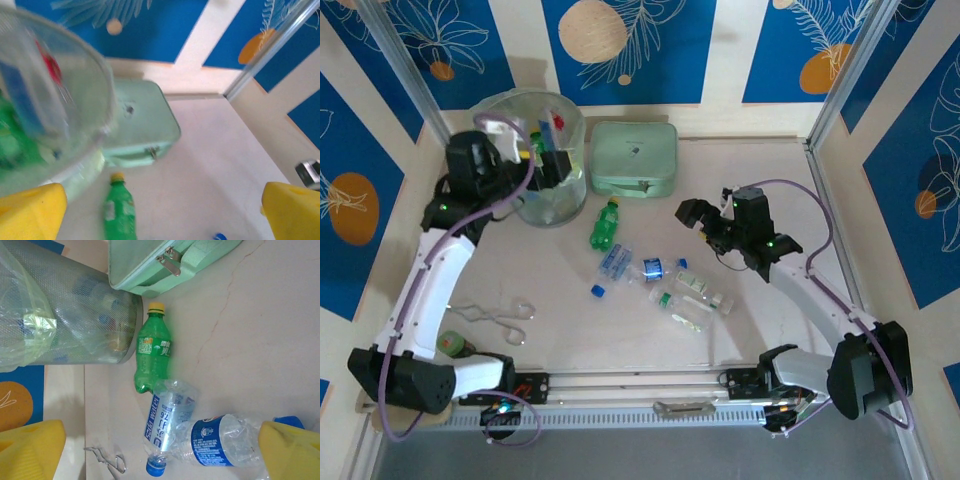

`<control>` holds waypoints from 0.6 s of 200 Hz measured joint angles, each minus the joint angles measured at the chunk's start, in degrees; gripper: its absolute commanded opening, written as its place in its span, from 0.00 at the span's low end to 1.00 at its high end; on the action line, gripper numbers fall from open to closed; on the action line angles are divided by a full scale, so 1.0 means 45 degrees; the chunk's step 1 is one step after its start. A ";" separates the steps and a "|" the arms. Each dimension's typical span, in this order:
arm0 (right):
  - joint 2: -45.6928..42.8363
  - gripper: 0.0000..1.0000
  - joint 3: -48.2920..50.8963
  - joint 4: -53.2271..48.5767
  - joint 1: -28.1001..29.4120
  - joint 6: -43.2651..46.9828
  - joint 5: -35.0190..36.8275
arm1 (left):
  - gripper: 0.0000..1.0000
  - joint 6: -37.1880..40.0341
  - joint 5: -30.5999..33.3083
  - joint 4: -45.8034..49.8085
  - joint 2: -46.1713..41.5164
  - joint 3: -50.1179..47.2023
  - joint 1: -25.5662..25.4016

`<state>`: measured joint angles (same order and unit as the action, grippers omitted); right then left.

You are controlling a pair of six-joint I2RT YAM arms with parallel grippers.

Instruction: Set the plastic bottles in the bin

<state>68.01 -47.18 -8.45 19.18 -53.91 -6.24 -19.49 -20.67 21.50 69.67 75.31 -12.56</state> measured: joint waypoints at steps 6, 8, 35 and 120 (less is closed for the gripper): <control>0.0087 0.99 -0.0015 0.0044 0.0000 0.0029 -0.0015 | 1.00 -0.0219 0.0126 -0.0083 -0.0248 -0.0597 -0.0321; 0.0117 0.99 -0.0015 0.0063 0.0000 0.0024 -0.0029 | 1.00 -0.0296 0.0228 -0.0141 -0.0325 -0.0801 -0.0423; 0.0549 0.99 -0.0102 0.0194 0.0010 0.0029 -0.0102 | 1.00 -0.1263 0.1379 -0.0748 -0.1603 -0.3347 -0.2132; 0.1015 0.99 -0.0306 0.0311 0.0194 0.0024 -0.0335 | 0.99 -0.3551 0.4036 -0.3594 -0.0379 -0.6989 -0.4653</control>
<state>72.58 -48.56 -7.05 20.05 -53.80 -7.75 -35.46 -2.50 5.32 67.96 43.86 -33.50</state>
